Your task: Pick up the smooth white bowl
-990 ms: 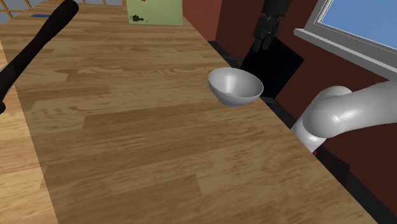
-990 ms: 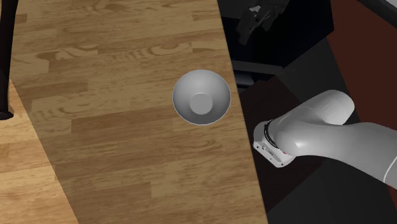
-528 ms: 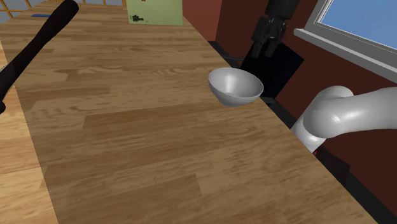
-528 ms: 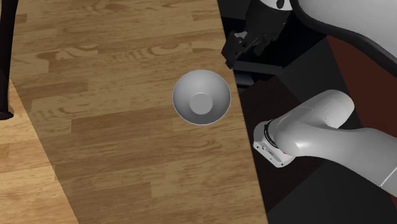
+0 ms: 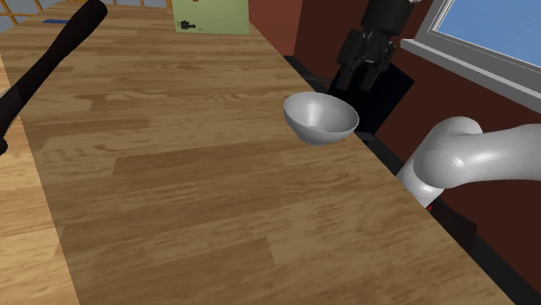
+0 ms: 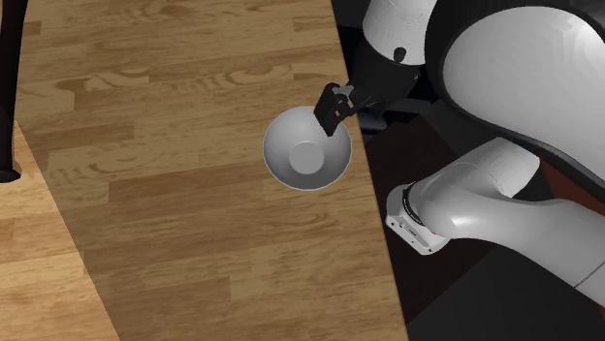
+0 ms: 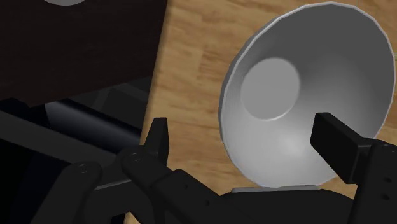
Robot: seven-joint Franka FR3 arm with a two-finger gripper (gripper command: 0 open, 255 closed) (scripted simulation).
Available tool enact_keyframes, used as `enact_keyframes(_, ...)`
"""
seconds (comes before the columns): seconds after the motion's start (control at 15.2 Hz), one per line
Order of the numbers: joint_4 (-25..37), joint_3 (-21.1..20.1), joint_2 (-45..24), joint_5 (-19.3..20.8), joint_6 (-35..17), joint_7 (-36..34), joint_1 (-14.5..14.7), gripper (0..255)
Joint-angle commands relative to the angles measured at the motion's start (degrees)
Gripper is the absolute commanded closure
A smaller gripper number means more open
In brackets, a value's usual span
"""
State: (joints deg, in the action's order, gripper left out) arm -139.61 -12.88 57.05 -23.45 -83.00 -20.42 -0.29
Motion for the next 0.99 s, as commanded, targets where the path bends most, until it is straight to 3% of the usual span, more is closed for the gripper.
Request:
enact_keyframes(0.0, -1.8, -0.4, 0.6, -0.4, -1.2, 0.1, 0.1, 0)
enact_keyframes(0.33, -5.0, -1.0, 1.6, -0.9, -3.3, 0.7, 0.3, 0)
enact_keyframes(0.4, -5.0, -0.9, 1.7, -0.9, -3.3, 0.8, 0.3, 255)
enact_keyframes(0.92, -5.0, -1.0, 1.6, -0.9, -3.3, 0.7, 0.3, 255)
